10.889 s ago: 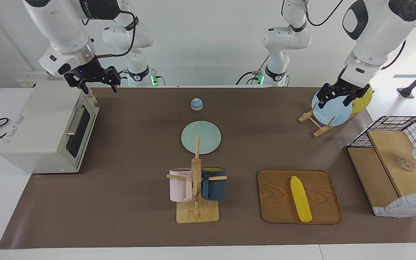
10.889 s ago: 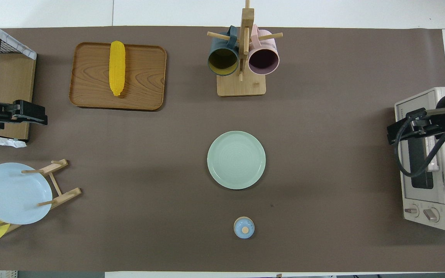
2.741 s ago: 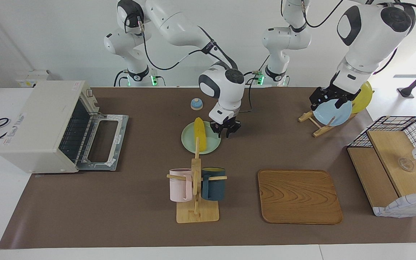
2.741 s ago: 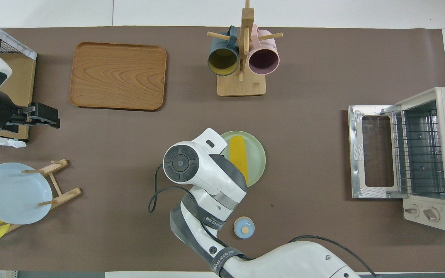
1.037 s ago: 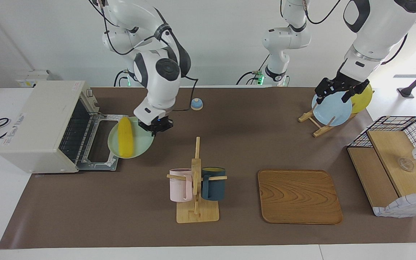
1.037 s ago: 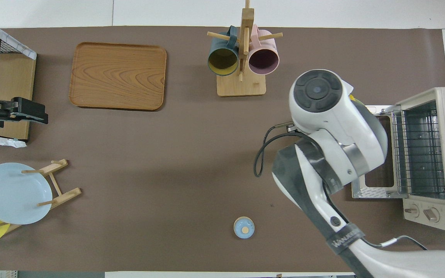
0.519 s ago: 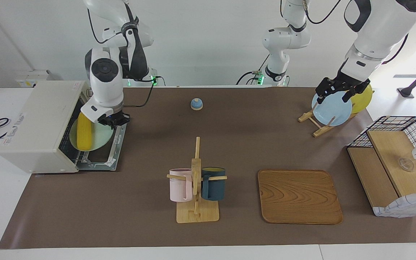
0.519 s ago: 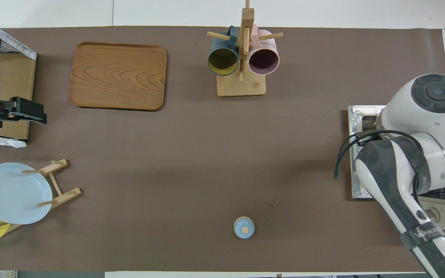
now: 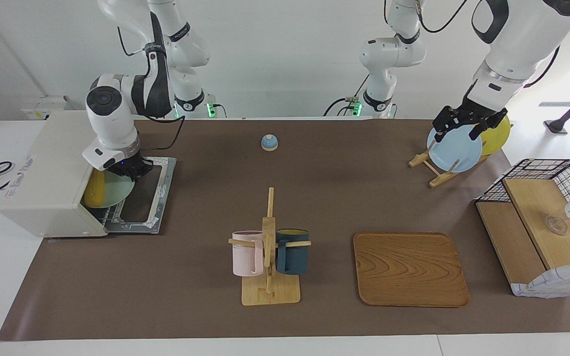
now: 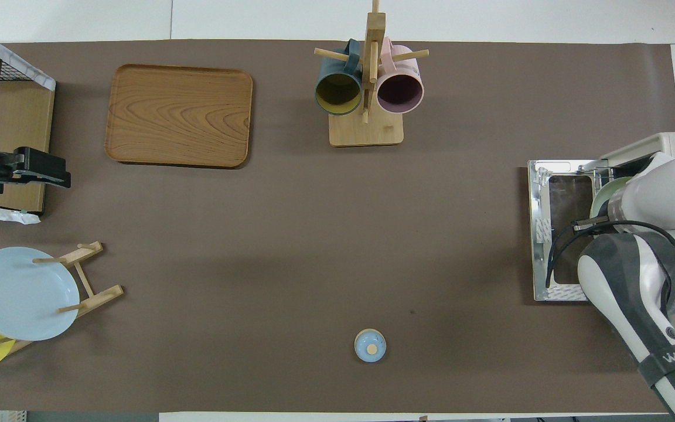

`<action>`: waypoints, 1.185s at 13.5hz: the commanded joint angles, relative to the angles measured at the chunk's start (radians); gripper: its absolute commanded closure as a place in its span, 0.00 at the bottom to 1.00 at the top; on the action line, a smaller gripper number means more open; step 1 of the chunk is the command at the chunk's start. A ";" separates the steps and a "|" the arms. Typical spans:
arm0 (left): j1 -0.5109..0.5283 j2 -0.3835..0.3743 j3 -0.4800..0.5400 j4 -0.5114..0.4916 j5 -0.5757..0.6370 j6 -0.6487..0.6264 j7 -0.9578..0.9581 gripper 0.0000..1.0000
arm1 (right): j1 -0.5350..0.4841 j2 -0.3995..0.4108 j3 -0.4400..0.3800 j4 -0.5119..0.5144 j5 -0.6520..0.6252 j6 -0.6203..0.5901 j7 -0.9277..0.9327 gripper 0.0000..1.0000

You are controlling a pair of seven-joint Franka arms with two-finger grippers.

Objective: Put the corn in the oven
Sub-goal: 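Carry the plate into the open oven with the right gripper, then release the plate inside the oven and withdraw the right gripper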

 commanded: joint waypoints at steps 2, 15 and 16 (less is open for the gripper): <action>0.010 -0.007 -0.004 0.010 0.018 -0.022 0.007 0.00 | -0.021 -0.022 0.013 -0.035 0.026 0.017 -0.027 0.81; 0.010 -0.007 -0.004 0.010 0.018 -0.021 0.007 0.00 | 0.177 -0.008 0.015 -0.101 0.146 0.059 0.179 1.00; 0.010 -0.007 -0.004 0.010 0.018 -0.021 0.007 0.00 | 0.177 -0.006 0.015 -0.118 0.156 0.066 0.179 1.00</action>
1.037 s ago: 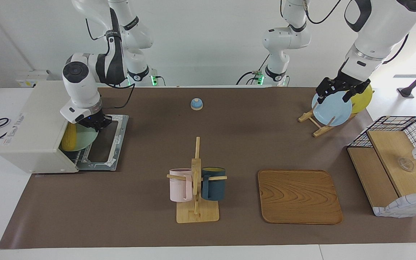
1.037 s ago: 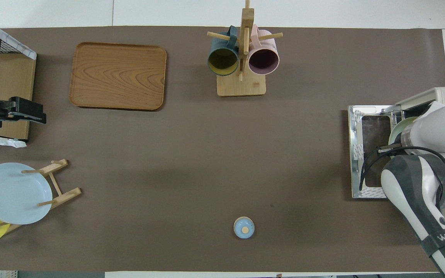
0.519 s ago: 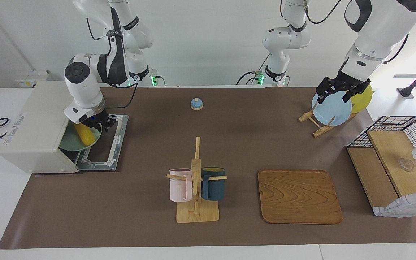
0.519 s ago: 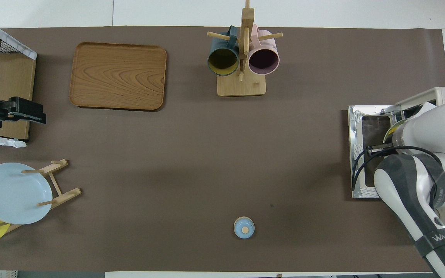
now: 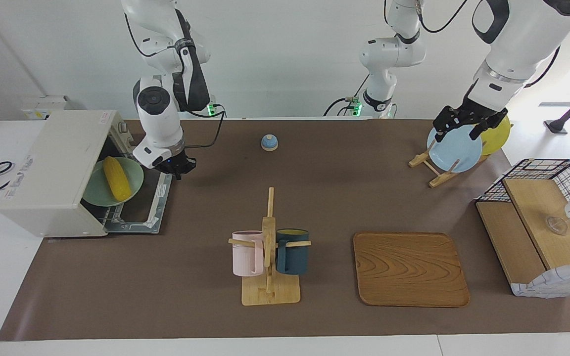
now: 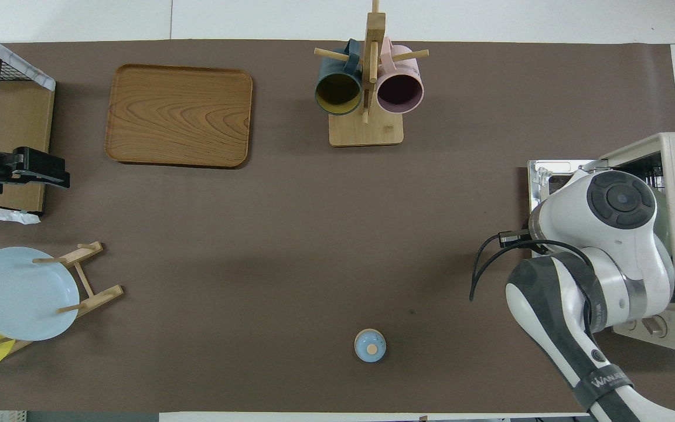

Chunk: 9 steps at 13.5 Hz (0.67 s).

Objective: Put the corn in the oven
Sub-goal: 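Release the plate inside the oven and withdraw the right gripper, then push the oven door closed with the right gripper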

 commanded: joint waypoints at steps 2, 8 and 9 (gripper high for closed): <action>0.009 -0.007 -0.005 0.010 0.018 -0.022 0.007 0.00 | -0.025 -0.013 0.000 -0.118 0.038 0.126 -0.012 1.00; 0.009 -0.007 -0.005 0.010 0.018 -0.022 0.007 0.00 | -0.058 -0.039 -0.001 -0.197 0.038 0.169 -0.017 1.00; 0.009 -0.007 -0.006 0.010 0.018 -0.022 0.007 0.00 | -0.059 -0.039 -0.001 -0.197 0.038 0.169 -0.020 1.00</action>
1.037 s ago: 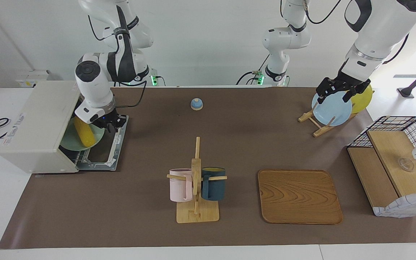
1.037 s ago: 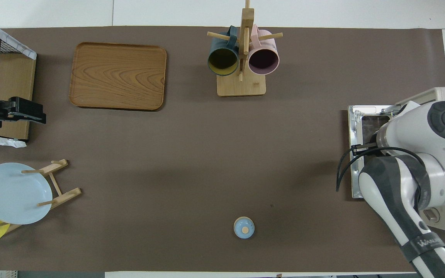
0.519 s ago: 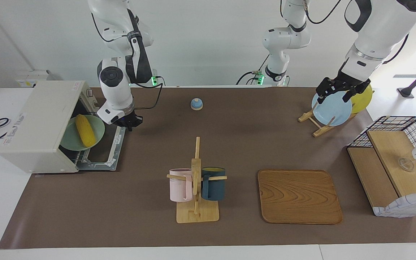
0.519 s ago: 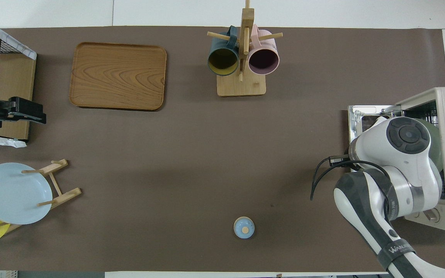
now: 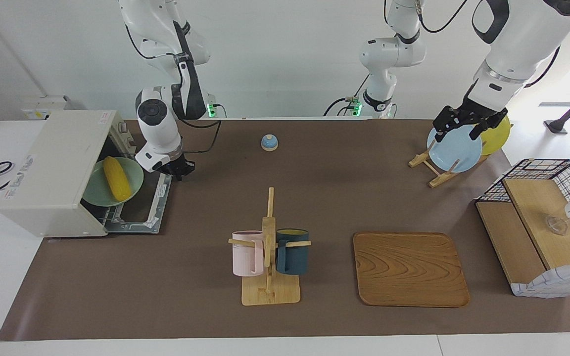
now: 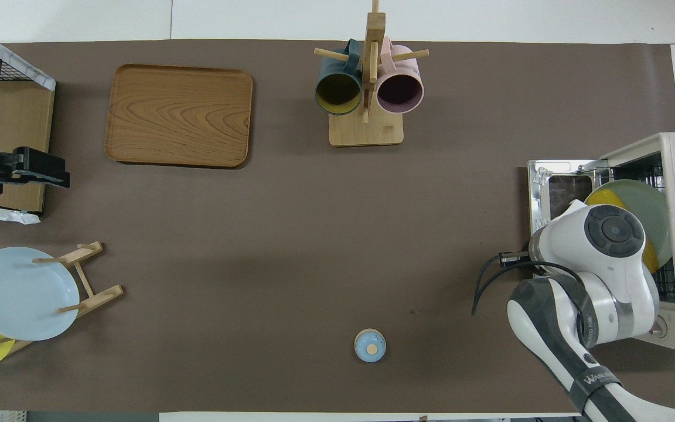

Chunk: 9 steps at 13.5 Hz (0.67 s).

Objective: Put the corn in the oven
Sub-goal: 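Push the oven door closed with the right gripper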

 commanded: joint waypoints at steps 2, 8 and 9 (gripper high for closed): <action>0.009 -0.007 -0.005 0.010 0.018 -0.022 0.007 0.00 | -0.024 -0.038 0.004 -0.037 0.022 0.011 -0.026 1.00; 0.009 -0.007 -0.006 0.010 0.018 -0.022 0.007 0.00 | -0.084 -0.032 0.001 -0.005 -0.049 -0.037 -0.077 1.00; 0.009 -0.007 -0.005 0.010 0.018 -0.020 0.007 0.00 | -0.084 -0.026 0.001 0.035 -0.091 -0.083 -0.074 1.00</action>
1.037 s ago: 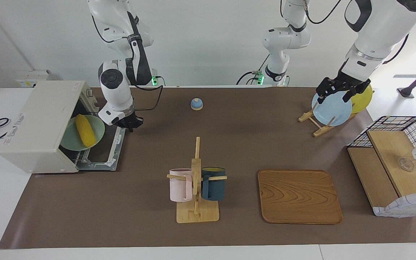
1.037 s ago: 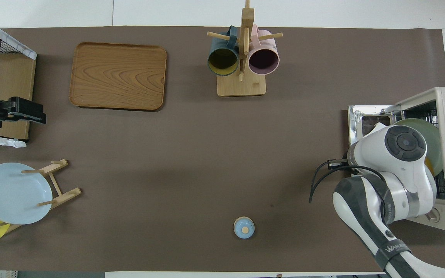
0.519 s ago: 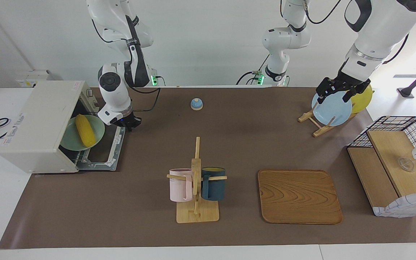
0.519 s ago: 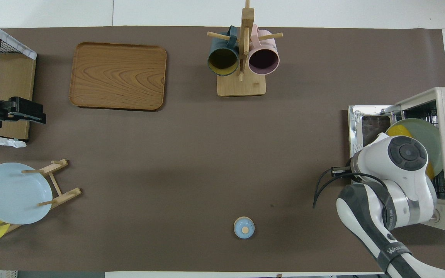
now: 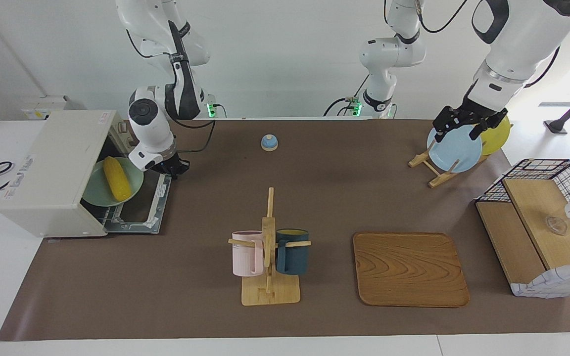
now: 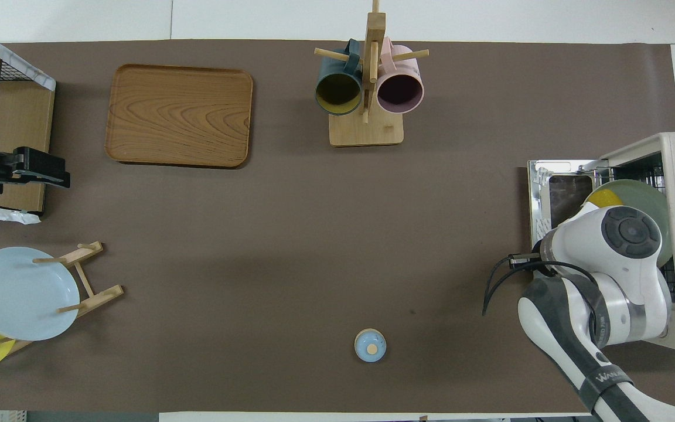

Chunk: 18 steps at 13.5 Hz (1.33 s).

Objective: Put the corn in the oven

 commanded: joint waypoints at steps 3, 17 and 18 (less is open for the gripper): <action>0.009 -0.007 -0.006 0.010 0.018 -0.022 0.007 0.00 | -0.035 -0.013 -0.007 0.184 -0.148 -0.256 -0.040 1.00; 0.009 -0.007 -0.006 0.010 0.018 -0.022 0.007 0.00 | -0.176 -0.066 -0.026 0.397 -0.138 -0.503 -0.321 0.88; 0.009 -0.007 -0.005 0.010 0.018 -0.022 0.007 0.00 | -0.169 -0.066 -0.024 0.435 -0.106 -0.537 -0.319 0.82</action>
